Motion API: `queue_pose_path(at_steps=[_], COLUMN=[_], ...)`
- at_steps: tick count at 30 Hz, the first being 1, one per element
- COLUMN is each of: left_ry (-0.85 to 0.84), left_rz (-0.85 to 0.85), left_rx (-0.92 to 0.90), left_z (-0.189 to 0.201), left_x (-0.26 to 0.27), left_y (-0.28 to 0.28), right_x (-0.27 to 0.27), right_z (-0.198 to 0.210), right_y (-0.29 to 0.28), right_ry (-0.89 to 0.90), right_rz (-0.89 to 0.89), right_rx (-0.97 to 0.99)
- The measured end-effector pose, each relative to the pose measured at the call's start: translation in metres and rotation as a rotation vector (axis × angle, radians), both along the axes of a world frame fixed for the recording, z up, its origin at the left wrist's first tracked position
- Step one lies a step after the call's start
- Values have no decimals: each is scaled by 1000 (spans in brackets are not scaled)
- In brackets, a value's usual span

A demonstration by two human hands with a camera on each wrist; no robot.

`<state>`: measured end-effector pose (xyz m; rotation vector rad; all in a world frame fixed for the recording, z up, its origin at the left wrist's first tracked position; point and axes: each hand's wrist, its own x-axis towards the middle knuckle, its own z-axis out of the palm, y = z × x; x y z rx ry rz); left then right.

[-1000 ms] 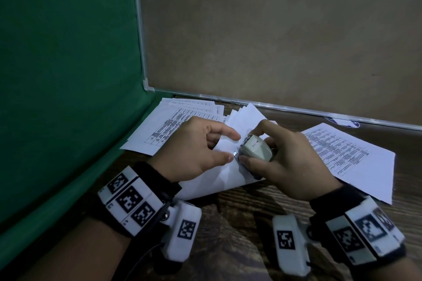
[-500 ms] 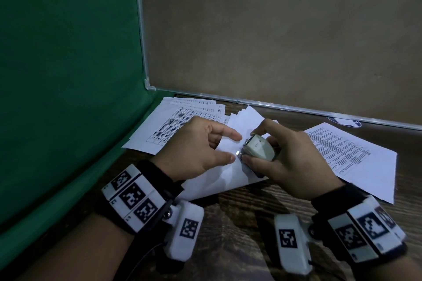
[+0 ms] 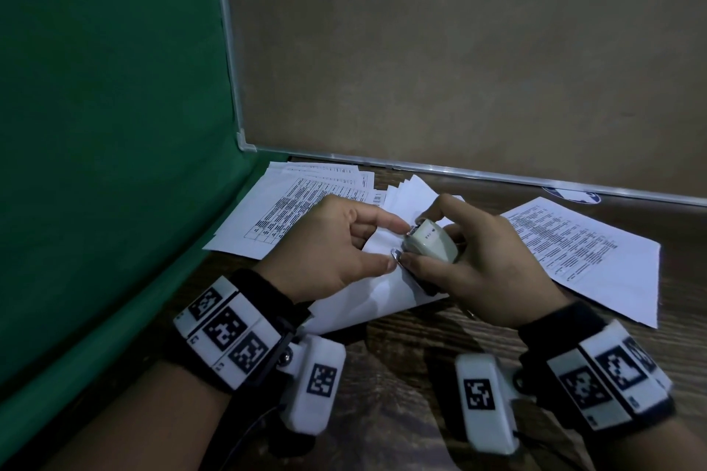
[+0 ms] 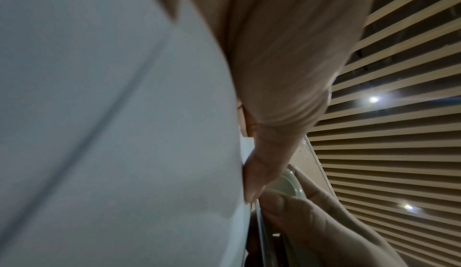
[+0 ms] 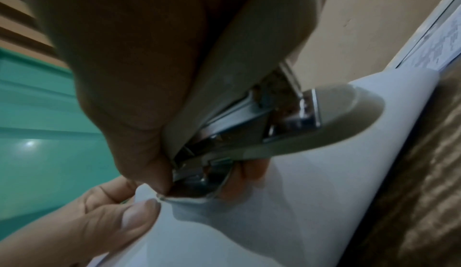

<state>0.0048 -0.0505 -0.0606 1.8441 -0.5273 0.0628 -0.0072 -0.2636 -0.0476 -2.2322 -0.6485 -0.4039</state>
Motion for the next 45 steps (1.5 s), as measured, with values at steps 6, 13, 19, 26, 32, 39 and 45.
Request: queue_pose_path(at_steps=[6, 13, 19, 26, 32, 39, 45], left_ry=[-7, -25, -72, -57, 33, -15, 21], left_rz=[-6, -2, 13, 16, -56, 45, 29], left_rx=[12, 40, 85, 104, -88, -80, -39], left_z=[1, 0, 1, 0, 1, 1, 5], left_x=[0, 2, -1, 1, 3, -2, -10], left_y=[2, 2, 6, 7, 5, -2, -6], right_x=[-1, 2, 2, 3, 0, -1, 0], right_z=[0, -3, -5, -5, 3, 3, 3], right_y=[-1, -2, -4, -11, -15, -13, -14], right_ry=[66, 187, 285, 362, 203, 56, -11], right_rz=[21, 53, 138, 217, 118, 38, -4], right_rx=[66, 220, 340, 473, 251, 49, -12])
